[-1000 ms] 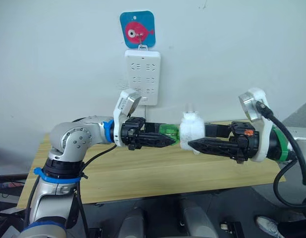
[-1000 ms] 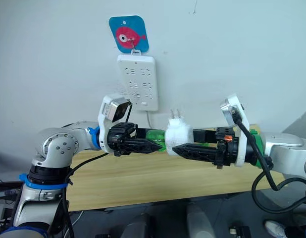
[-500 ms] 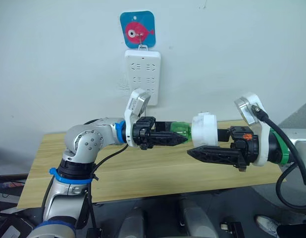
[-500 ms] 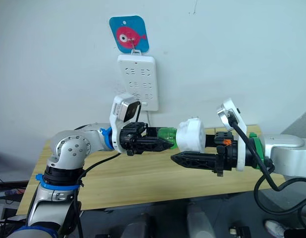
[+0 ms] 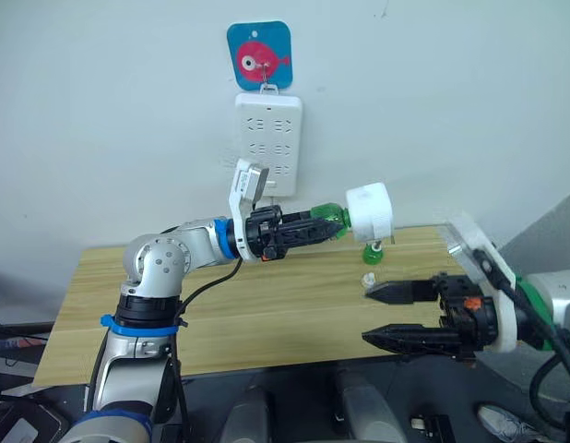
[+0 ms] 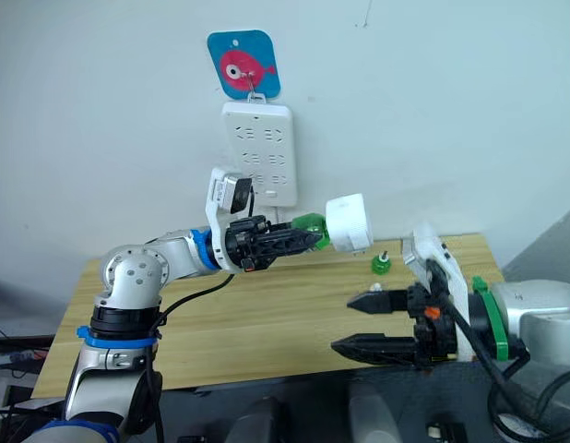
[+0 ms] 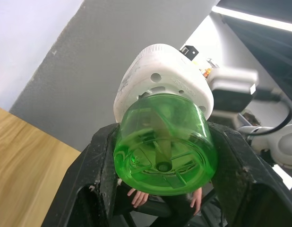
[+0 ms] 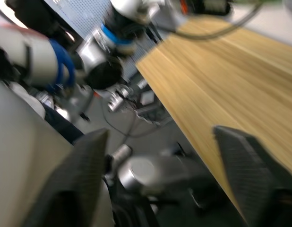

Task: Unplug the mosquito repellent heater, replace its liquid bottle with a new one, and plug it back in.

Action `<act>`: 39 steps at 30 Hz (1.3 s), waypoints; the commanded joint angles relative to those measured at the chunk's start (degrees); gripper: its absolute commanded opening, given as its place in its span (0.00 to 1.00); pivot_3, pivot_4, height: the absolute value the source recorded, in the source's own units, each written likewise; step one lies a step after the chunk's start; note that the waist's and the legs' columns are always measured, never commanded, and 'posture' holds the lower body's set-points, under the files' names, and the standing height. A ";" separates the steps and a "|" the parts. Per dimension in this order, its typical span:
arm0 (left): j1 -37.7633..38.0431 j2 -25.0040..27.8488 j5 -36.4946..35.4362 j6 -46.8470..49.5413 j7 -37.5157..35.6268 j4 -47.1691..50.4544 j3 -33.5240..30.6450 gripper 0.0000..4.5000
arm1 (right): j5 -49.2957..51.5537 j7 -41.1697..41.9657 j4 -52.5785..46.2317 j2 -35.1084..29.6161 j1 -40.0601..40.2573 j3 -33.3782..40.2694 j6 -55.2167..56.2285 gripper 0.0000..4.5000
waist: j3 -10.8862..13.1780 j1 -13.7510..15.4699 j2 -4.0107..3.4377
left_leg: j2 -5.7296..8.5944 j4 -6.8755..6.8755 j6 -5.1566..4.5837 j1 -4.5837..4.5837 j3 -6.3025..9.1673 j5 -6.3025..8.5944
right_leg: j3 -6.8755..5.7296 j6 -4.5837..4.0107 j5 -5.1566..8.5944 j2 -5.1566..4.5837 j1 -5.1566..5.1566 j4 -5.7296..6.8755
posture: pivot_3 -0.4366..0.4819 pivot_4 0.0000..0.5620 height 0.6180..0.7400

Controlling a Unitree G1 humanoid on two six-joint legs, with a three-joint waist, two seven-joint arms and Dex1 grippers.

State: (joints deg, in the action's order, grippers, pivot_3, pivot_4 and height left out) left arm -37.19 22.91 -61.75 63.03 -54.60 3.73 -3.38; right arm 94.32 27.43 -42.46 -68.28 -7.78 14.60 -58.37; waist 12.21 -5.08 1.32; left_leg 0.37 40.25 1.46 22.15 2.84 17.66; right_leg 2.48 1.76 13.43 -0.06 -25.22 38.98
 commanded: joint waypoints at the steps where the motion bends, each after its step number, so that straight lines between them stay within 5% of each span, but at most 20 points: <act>1: -1.55 2.52 -1.99 1.79 -3.84 1.42 -0.24 0.52 | -11.72 5.18 1.76 0.05 3.33 6.25 2.92 0.47 | -0.03 -0.01 0.01 | 0.00 0.00 0.00 -0.03 -0.01 0.00 | 0.01 0.00 0.00 0.01 0.02 0.00 | 0.24 0.27 0.92; 7: -2.78 6.34 -1.35 3.96 -10.43 0.98 2.28 0.52 | -29.12 9.25 6.48 3.47 0.42 1.51 10.42 0.00 | -0.07 -0.49 -0.01 | -0.05 -0.04 0.01 -0.15 -0.25 0.00 | 0.04 0.01 0.01 0.12 0.07 0.01 | 0.22 0.26 0.92; 17: -3.96 6.70 0.19 3.53 -11.87 -0.48 2.97 0.52 | -33.92 12.96 7.32 12.58 -14.16 -10.92 9.34 0.00 | -0.08 -1.42 -0.04 | -0.06 -0.06 0.02 -0.16 0.02 -0.01 | 0.04 -0.01 0.00 0.07 0.05 0.03 | 0.23 0.26 0.92; 30: -3.16 3.21 3.97 -1.32 -6.16 -1.90 1.50 0.52 | -13.56 3.70 2.03 13.40 -16.07 -6.28 2.41 0.00 | -0.08 -1.39 -0.04 | -0.03 -0.06 0.01 -0.13 0.08 0.00 | 0.02 -0.01 0.00 -0.22 0.06 0.02 | 0.23 0.27 0.92; 39: -1.51 4.50 10.76 -8.18 -10.58 -0.23 5.82 0.52 | -2.07 -9.81 6.37 13.38 -20.59 -6.02 4.13 0.00 | -0.08 -1.47 -0.04 | -0.03 -0.07 0.00 -0.13 0.04 0.00 | 0.04 -0.01 0.00 -0.18 0.06 0.03 | 0.22 0.27 0.92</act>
State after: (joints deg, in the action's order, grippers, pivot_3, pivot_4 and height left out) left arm -38.37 26.95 -51.18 56.71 -63.38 1.46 2.29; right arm 90.22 19.92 -36.45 -55.10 -26.92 7.72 -55.65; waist 12.12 -6.55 1.28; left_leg 0.36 40.18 1.46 22.02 2.88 17.66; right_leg 2.51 1.75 13.42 -0.20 -25.16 39.00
